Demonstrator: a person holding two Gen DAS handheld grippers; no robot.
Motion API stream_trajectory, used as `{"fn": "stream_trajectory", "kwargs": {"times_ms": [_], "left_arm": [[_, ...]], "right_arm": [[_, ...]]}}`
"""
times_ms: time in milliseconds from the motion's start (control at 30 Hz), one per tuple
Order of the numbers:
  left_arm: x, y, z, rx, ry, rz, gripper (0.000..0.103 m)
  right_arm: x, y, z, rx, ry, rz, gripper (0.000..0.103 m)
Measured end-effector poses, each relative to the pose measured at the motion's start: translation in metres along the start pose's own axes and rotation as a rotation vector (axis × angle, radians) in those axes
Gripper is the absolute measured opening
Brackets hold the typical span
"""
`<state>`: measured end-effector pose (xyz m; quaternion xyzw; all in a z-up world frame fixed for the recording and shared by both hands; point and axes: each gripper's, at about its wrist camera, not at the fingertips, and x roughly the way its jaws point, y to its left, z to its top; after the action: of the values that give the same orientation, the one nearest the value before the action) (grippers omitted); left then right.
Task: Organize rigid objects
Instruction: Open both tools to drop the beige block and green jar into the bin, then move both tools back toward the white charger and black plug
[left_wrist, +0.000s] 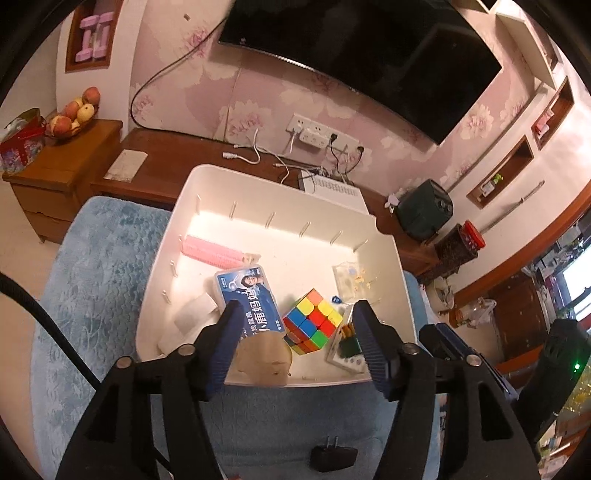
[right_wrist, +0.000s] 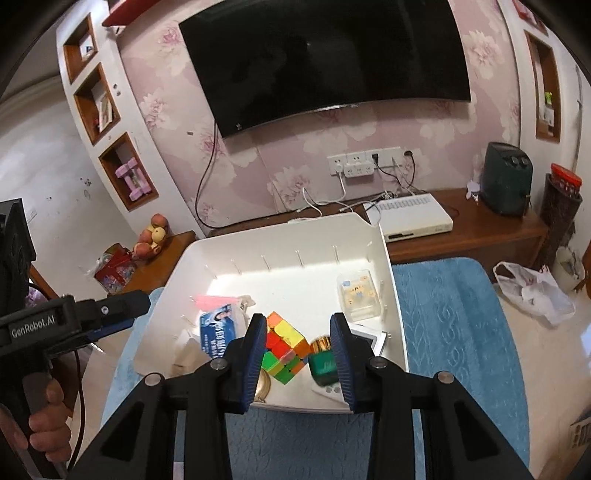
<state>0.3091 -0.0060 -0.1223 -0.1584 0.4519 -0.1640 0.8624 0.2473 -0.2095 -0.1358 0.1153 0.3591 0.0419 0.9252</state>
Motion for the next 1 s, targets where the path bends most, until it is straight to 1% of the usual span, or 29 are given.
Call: {"fn": "stream_trajectory", "kwargs": {"times_ms": [67, 167, 233, 300, 367, 400, 433, 567, 733, 900, 1000], "left_arm": [[-0.009, -0.001, -0.001, -0.006, -0.014, 0.010, 0.073], [-0.022, -0.003, -0.004, -0.014, -0.036, 0.022, 0.076], [-0.031, -0.004, -0.006, -0.023, -0.045, 0.033, 0.076], [-0.040, -0.003, -0.010, -0.035, -0.048, 0.050, 0.077], [-0.046, -0.004, -0.014, -0.042, -0.048, 0.063, 0.078], [-0.050, -0.004, -0.017, -0.046, -0.046, 0.070, 0.078], [-0.053, -0.003, -0.020, -0.049, -0.043, 0.079, 0.079], [-0.064, -0.001, -0.033, -0.060, -0.033, 0.125, 0.079], [-0.069, 0.002, -0.051, -0.077, -0.001, 0.174, 0.080], [-0.068, 0.005, -0.068, -0.073, 0.043, 0.219, 0.080], [-0.064, 0.009, -0.078, -0.075, 0.081, 0.240, 0.081]], "right_arm": [[-0.007, 0.002, 0.001, -0.010, -0.010, -0.002, 0.036], [-0.021, 0.004, 0.002, -0.028, -0.024, 0.000, 0.038], [-0.030, 0.004, 0.001, -0.033, -0.031, 0.007, 0.043], [-0.038, 0.004, 0.000, -0.040, -0.035, 0.012, 0.046], [-0.048, 0.005, -0.002, -0.049, -0.038, 0.019, 0.052], [-0.051, 0.005, -0.003, -0.052, -0.038, 0.021, 0.057], [-0.055, 0.005, -0.005, -0.058, -0.040, 0.025, 0.060], [-0.071, 0.006, -0.014, -0.086, -0.042, 0.039, 0.066], [-0.084, 0.008, -0.026, -0.128, -0.049, 0.060, 0.075], [-0.091, 0.010, -0.044, -0.184, -0.057, 0.077, 0.081], [-0.090, 0.011, -0.057, -0.206, -0.055, 0.086, 0.081]]}}
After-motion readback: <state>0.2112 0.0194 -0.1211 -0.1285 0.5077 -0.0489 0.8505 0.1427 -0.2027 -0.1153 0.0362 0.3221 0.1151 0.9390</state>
